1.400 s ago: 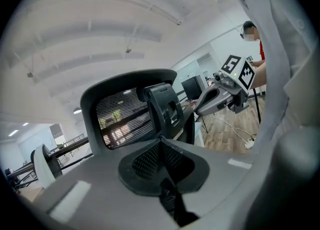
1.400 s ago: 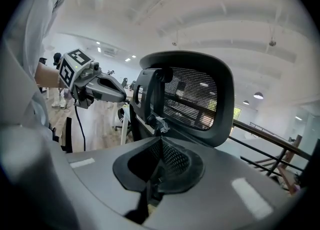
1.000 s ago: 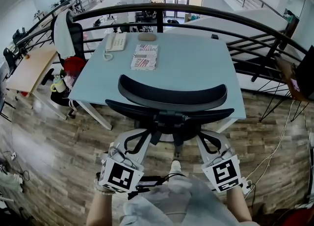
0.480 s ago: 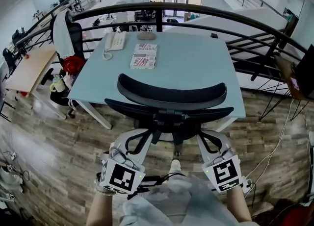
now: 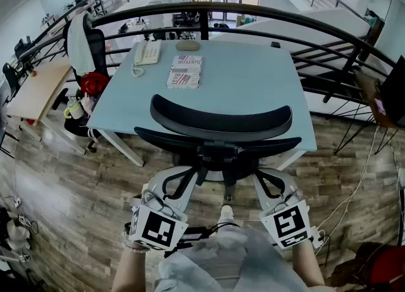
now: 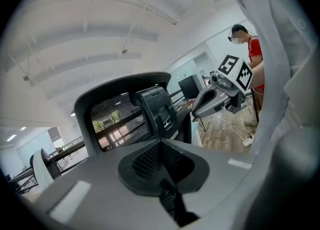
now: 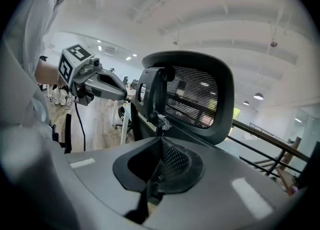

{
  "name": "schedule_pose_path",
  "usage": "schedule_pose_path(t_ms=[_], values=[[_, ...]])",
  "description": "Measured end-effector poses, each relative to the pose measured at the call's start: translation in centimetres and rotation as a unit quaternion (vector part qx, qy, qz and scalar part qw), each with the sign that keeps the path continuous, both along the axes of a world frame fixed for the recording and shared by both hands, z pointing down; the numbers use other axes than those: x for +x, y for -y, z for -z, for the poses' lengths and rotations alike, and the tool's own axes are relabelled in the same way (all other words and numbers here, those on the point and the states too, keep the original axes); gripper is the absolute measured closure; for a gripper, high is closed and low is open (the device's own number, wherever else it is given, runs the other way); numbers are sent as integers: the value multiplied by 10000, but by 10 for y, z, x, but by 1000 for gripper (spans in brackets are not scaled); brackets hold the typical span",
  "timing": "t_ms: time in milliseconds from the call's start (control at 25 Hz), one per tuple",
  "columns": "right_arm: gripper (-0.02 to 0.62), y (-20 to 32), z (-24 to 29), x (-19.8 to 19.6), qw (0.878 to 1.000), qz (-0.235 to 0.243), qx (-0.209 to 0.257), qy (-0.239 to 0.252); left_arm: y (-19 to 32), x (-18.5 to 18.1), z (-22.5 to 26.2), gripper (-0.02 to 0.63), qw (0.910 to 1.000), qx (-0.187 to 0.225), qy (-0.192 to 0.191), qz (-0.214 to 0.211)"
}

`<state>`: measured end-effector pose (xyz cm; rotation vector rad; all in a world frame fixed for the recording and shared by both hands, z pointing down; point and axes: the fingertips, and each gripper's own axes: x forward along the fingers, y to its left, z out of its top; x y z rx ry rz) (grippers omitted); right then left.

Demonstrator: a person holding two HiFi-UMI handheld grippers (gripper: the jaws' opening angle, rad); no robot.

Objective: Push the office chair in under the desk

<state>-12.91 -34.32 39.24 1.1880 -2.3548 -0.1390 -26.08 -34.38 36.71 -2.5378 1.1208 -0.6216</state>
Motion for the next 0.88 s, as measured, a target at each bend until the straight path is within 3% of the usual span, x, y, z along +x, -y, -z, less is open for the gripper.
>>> schedule_pose_path(t_ms=[880], values=[[588,1,-1,0,9999,66,-8,-111,2,3,5,601,10000,12,-85,-4]])
